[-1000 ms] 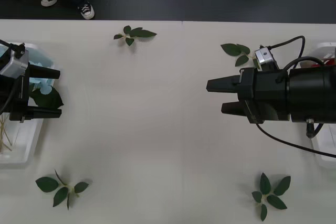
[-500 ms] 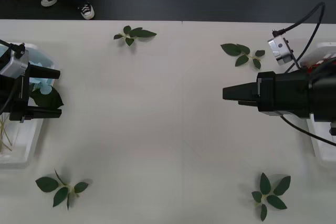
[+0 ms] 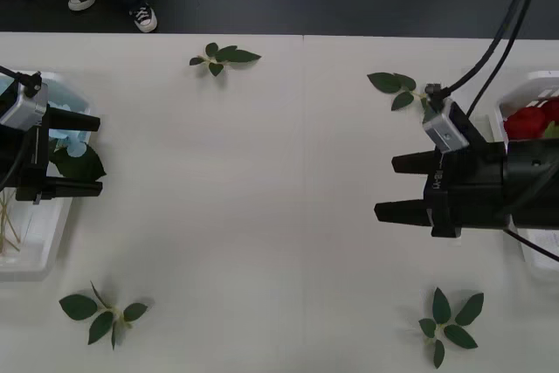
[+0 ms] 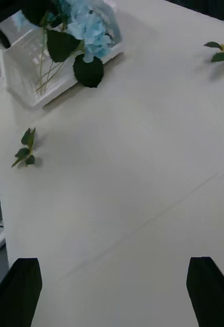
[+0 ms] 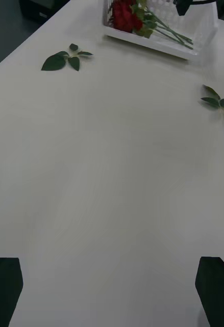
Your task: Put the red flowers into the right box and the blue flowers into the left box
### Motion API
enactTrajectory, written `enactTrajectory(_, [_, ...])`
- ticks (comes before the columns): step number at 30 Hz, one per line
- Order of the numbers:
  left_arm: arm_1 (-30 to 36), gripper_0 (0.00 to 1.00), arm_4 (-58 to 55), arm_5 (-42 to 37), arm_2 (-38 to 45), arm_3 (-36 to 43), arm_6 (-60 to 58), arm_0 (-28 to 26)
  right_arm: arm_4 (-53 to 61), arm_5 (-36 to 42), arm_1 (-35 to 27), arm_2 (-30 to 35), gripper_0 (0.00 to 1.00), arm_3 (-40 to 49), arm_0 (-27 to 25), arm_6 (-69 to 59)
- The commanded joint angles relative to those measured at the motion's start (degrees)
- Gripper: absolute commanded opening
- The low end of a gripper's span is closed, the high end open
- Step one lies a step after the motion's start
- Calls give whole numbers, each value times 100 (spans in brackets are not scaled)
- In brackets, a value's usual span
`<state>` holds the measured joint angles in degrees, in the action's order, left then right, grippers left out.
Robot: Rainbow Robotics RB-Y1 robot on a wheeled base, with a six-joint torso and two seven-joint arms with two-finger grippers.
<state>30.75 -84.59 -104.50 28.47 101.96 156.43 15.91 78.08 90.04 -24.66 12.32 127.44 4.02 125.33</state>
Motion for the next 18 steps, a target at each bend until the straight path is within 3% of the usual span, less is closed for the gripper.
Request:
enactTrajectory(1, [142,100,-5,26,124,148,-143,158,339,-13,-30,210,83,-97,20,1398])
enactTrajectory(11, [142,100,-5,26,124,148,-143,158,972,-83,14,298,84,-325,20,2918])
enactTrajectory(18, [142,100,-5,26,124,148,-143,158,1025,-267,75,69,83,-580,2,2967])
